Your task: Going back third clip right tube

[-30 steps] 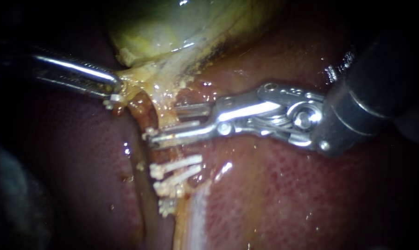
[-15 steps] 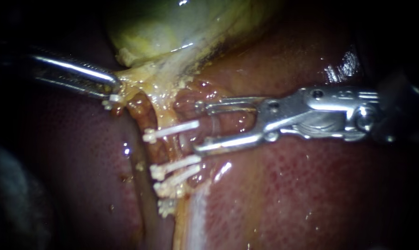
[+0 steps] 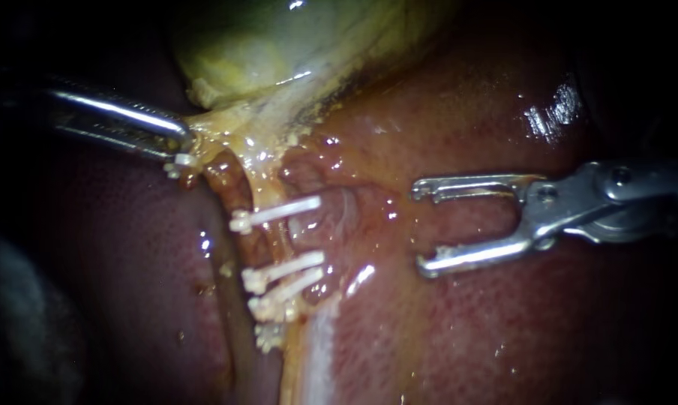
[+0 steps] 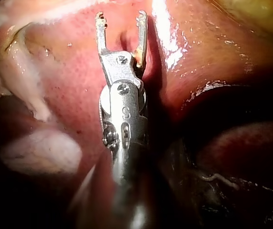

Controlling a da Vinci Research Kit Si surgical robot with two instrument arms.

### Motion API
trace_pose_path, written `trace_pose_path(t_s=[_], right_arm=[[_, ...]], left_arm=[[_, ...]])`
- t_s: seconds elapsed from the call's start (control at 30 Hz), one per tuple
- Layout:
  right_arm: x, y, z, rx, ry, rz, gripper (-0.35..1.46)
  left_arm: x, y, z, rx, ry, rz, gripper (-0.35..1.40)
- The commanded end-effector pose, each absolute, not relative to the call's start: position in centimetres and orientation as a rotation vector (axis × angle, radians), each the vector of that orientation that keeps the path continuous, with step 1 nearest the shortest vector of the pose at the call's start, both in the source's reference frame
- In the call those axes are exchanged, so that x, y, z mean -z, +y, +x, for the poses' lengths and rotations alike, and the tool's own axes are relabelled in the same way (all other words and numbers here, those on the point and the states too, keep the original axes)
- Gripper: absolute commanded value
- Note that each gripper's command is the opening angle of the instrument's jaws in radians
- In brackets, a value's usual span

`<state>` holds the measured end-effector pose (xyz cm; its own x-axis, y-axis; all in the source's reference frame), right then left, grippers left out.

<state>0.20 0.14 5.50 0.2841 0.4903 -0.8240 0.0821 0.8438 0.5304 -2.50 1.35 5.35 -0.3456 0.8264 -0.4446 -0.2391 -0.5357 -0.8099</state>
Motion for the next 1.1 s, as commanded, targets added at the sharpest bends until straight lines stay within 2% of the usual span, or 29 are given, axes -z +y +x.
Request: trace_pose_path(t_s=[0.03,0.3,0.73,1.1], right_arm=[[-5.51,0.15,0.19,-0.29,1.268,0.533,0.5],[-5.46,0.15,0.18,-0.291,1.268,0.535,0.5],[-5.44,0.14,0.18,-0.291,1.268,0.535,0.5],[-5.41,0.16,0.19,-0.294,1.268,0.536,0.5]], left_arm=[[-5.35,1.35,-2.5,-1.945,-0.844,-1.161,-0.35],[-5.45,1.3,-2.6,-1.948,-0.839,-1.163,-0.35],[-6.07,1.13,-3.08,-1.975,-0.865,-1.166,-0.35],[-6.13,1.11,-3.08,-1.978,-0.877,-1.164,-0.35]])
